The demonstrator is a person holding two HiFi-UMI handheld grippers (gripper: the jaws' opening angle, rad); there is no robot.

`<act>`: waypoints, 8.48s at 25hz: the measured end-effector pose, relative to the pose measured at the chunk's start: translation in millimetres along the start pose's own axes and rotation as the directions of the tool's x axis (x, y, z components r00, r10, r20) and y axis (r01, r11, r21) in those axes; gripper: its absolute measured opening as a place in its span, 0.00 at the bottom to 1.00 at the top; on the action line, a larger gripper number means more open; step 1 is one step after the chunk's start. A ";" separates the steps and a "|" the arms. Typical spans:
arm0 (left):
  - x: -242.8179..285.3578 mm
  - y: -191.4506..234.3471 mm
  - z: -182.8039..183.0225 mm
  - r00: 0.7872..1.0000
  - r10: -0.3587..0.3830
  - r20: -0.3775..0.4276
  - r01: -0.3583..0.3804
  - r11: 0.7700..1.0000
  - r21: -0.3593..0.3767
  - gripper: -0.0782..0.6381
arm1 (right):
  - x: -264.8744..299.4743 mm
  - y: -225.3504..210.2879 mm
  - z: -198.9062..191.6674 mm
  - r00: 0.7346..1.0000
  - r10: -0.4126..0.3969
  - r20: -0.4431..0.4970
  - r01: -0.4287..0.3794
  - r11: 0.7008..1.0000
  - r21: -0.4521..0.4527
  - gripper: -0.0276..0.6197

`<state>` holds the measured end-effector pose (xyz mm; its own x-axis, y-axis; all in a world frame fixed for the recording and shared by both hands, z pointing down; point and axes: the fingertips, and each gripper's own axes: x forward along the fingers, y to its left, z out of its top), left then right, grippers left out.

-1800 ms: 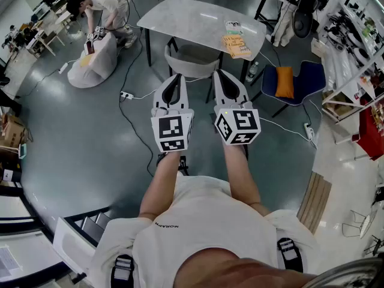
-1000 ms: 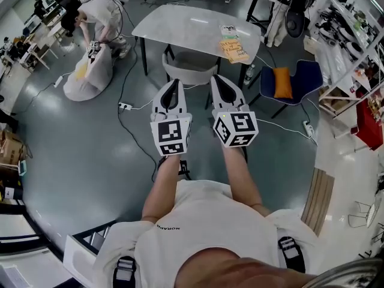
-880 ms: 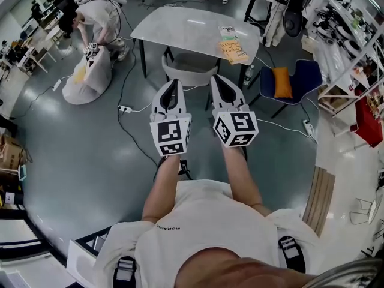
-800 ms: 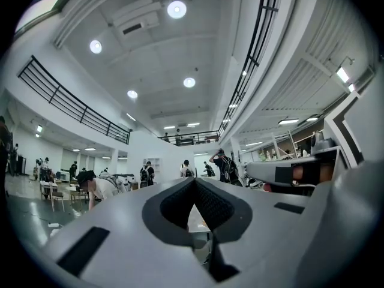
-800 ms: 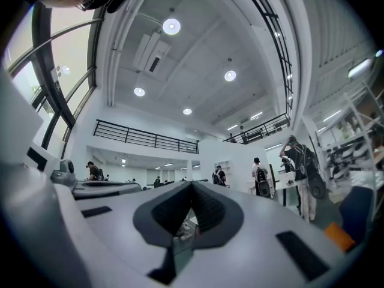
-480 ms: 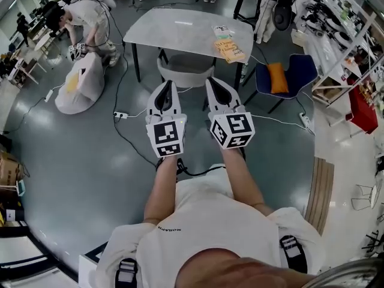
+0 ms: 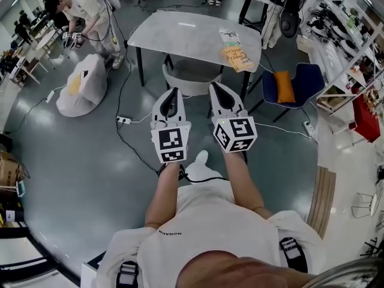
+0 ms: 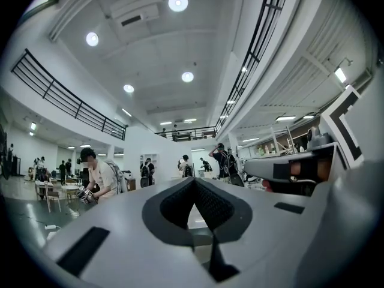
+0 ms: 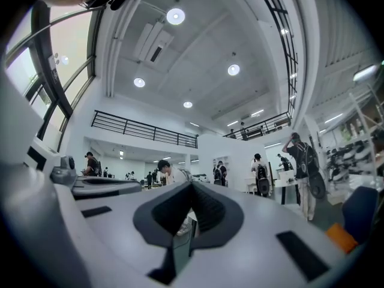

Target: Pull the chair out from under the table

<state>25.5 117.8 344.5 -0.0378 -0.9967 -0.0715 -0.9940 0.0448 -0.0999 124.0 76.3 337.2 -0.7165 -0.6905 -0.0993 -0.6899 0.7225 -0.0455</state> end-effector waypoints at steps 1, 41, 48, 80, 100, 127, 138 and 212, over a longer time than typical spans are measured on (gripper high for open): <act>10.4 2.8 -1.3 1.000 -0.004 -0.001 0.004 1.000 0.010 0.12 | 11.5 -4.5 -1.0 1.000 0.000 0.005 0.000 1.000 0.002 0.06; 313.7 124.5 -86.7 0.982 -0.098 -0.161 0.115 0.989 0.098 0.12 | 308.3 -132.4 -82.5 0.990 -0.077 -0.119 0.088 0.992 0.086 0.06; 336.9 145.1 -110.1 0.953 -0.197 -0.230 0.239 0.956 0.173 0.12 | 329.6 -126.2 -104.3 0.973 -0.135 -0.189 0.141 0.990 0.016 0.06; 350.0 108.1 -326.7 0.542 -0.479 -0.690 0.752 0.644 0.143 0.30 | 340.2 -121.8 -319.4 0.764 0.069 -0.642 -0.095 0.995 -0.007 0.22; 344.7 90.1 -441.3 0.331 -0.372 -0.867 0.940 0.215 0.266 0.53 | 316.7 -120.6 -443.3 0.422 0.075 -0.903 -0.562 0.804 -0.196 0.51; 329.0 80.1 -558.0 0.239 -0.269 -0.933 0.953 -0.121 0.279 0.62 | 309.6 -137.4 -553.6 0.300 -0.121 -0.946 -0.734 0.604 -0.310 0.55; 339.6 85.9 -566.7 0.334 -0.229 -0.914 0.918 -0.141 0.371 0.25 | 304.6 -130.1 -561.3 0.294 -0.111 -0.949 -0.772 0.558 -0.304 0.19; 205.8 74.5 -550.0 0.285 -0.243 -0.927 0.943 -0.102 0.316 0.22 | 202.6 -47.1 -551.5 0.244 -0.079 -0.967 -0.768 0.594 -0.242 0.18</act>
<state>-112.8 -120.9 868.1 0.1355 -0.3571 0.9242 0.0980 -0.9234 -0.3711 -45.6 -117.3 867.4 -0.2197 -0.2600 0.9403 0.1155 0.9501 0.2897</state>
